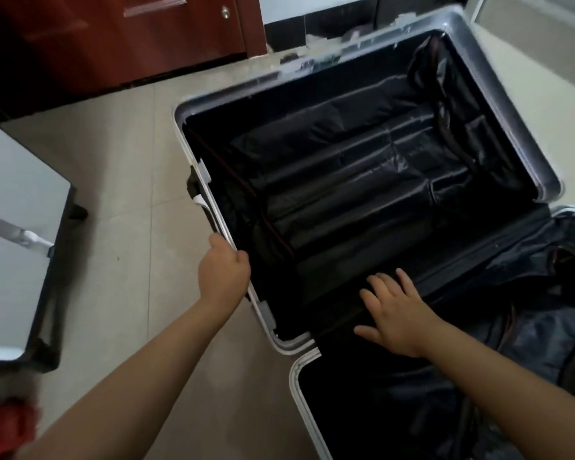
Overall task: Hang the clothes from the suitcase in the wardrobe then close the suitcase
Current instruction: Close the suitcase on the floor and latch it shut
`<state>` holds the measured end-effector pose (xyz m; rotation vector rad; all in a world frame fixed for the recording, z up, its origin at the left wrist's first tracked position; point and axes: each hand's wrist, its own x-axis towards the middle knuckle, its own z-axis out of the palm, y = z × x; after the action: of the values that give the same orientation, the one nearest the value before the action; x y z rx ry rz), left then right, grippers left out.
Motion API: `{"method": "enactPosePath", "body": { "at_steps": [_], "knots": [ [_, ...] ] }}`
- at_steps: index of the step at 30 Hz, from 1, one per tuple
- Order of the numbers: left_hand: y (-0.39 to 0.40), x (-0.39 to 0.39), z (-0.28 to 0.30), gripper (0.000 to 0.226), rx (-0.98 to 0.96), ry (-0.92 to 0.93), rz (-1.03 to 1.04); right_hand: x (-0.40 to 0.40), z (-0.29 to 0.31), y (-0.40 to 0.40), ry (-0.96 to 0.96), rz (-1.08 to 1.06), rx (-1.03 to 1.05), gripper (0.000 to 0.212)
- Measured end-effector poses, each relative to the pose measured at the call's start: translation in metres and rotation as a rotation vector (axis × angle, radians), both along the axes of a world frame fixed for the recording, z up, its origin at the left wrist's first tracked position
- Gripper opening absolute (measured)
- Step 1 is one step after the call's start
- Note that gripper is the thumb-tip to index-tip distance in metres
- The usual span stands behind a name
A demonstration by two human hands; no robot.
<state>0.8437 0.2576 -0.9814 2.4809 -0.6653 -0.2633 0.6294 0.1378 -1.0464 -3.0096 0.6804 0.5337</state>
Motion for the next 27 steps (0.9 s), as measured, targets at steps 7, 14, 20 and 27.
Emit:
{"method": "enactPosePath", "body": {
  "at_steps": [7, 14, 20, 27],
  "knots": [
    [-0.001, -0.017, 0.014, 0.014, -0.009, -0.018, 0.017, 0.003, 0.048, 0.000, 0.238, 0.029, 0.129, 0.067],
    [0.009, -0.028, 0.022, 0.015, -0.060, -0.059, 0.042, 0.017, 0.071, -0.014, 0.408, 0.006, 0.339, 0.063],
    [0.011, -0.042, 0.041, 0.013, -0.091, -0.093, 0.043, 0.099, 0.148, -0.033, -0.414, 0.120, -0.011, 0.034],
    [0.029, -0.062, 0.042, 0.021, -0.195, -0.099, 0.093, 0.171, 0.247, -0.028, -0.796, 0.099, -0.383, 0.078]
  ]
}}
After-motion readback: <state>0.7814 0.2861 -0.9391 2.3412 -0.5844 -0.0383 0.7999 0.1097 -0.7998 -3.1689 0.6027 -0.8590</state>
